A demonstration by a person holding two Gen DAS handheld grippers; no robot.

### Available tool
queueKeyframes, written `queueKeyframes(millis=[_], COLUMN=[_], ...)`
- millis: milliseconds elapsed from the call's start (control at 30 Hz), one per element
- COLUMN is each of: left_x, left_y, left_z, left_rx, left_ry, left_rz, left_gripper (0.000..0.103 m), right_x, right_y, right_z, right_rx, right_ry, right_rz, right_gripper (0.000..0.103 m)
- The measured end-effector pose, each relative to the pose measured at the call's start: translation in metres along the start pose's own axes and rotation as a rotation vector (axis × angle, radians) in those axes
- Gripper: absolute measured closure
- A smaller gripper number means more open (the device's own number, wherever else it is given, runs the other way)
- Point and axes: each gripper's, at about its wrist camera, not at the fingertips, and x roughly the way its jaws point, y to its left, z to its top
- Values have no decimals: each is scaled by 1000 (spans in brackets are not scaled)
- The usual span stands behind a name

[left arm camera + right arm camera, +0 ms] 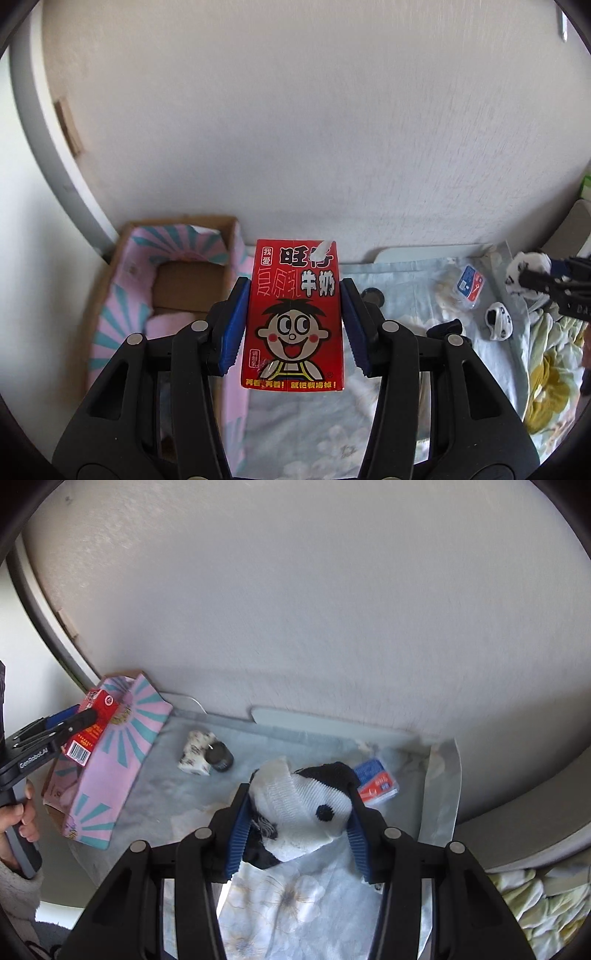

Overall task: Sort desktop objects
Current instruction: 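Carry the milk carton and panda sock into the cardboard box and release both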

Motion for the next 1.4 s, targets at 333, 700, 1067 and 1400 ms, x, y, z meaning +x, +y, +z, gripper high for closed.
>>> queueKeyframes(millis=[333,700,1067,1400], left_x=[-53,-76,-50,-32], left_y=[63,139,167,166], left_z=[1,-37,-81,-97], left_rx=[-51,-184,-303,-310], left_ry=[-27,4,95,151], left_rz=[41,128,96,91], left_gripper=[58,58,58,58], right_x=[-17,11,80,109], right_y=[78,198,324,356], right_z=[57,97,75,64], right_rx=[-130,-335,-560,-600], right_ry=[-59,-20,148,221], right_rz=[61,221,313,322], right_gripper=[59,59,59,59])
